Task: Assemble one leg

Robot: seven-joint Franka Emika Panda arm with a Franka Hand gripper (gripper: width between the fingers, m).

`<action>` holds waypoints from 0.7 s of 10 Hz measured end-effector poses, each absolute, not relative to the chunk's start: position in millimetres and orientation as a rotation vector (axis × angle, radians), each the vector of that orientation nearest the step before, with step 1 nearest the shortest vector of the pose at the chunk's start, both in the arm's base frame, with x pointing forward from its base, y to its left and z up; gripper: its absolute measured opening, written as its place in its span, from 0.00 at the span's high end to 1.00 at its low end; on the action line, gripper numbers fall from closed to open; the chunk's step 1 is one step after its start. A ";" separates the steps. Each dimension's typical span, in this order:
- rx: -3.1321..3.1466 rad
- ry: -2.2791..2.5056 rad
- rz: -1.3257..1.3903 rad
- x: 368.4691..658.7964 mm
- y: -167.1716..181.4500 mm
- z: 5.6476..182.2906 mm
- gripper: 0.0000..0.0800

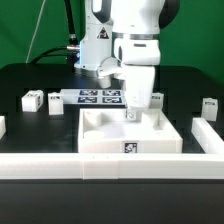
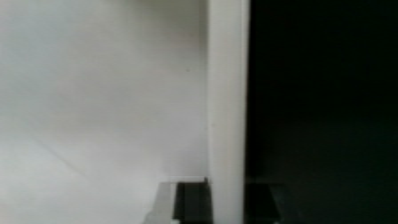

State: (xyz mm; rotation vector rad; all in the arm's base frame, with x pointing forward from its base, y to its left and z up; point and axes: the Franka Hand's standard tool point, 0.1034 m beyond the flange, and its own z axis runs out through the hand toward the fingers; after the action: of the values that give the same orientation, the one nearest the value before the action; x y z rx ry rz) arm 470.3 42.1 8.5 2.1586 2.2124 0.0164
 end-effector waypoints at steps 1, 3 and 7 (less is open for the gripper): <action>2.152 2.219 0.016 478.3 54.0 8.9 0.93; 2.157 2.214 0.012 488.9 73.6 9.0 0.93; 2.192 2.174 0.023 496.3 87.0 9.1 0.93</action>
Offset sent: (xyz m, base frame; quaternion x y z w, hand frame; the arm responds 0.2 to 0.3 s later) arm 0.0258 0.0290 0.0004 -0.0047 -0.0178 0.0090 0.9998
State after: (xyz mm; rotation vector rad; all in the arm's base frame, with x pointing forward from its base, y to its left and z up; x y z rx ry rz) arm 496.3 87.0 9.1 2.1923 2.1740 0.0230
